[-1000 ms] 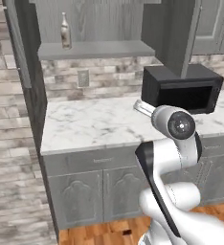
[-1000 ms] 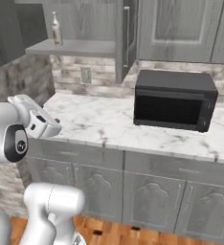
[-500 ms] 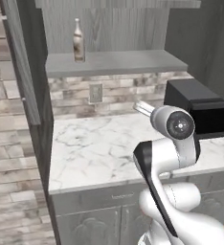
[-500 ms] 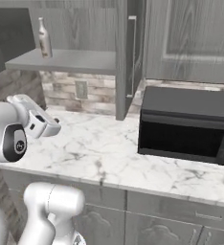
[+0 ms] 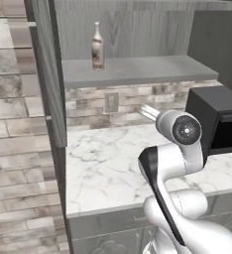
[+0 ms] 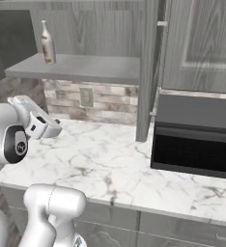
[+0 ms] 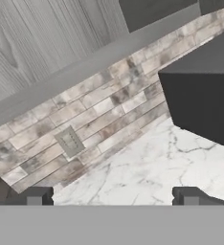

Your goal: Open the cabinet directly in front. Then move the liquor and the cup to the dining counter with the candle on it.

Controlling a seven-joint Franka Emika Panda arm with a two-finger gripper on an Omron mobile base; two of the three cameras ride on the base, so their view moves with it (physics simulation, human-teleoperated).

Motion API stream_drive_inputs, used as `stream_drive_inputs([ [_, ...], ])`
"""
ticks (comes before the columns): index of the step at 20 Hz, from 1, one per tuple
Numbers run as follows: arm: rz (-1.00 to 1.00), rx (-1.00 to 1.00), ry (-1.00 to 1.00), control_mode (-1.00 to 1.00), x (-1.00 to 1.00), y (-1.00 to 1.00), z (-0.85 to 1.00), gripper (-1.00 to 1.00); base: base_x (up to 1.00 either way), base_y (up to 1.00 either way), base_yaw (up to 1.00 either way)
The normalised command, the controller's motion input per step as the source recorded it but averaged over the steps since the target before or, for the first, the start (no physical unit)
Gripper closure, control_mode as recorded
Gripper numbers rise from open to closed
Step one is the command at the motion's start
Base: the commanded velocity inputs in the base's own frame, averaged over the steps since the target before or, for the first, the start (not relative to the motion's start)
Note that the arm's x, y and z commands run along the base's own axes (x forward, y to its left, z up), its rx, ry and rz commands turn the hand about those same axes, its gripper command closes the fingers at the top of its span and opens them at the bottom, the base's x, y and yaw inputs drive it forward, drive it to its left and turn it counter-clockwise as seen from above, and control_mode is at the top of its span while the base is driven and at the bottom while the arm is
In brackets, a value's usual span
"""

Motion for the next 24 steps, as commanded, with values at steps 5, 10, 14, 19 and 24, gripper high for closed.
stream_drive_inputs([
  [5,0.0,0.0,0.0,1.0,0.0,0.0,0.0,-1.0,0.74,0.2,-0.03],
  [10,0.0,0.0,0.0,1.0,0.0,0.0,0.0,-1.0,0.98,0.05,-0.04],
  [14,0.0,0.0,0.0,1.0,0.0,0.0,0.0,-1.0,1.0,0.11,-0.04],
  [19,0.0,-0.01,0.38,-1.0,0.78,0.32,0.32,-1.0,0.0,0.0,0.0],
  [24,0.08,-0.05,0.35,-1.0,0.28,0.51,0.43,-1.0,0.0,0.0,0.0],
])
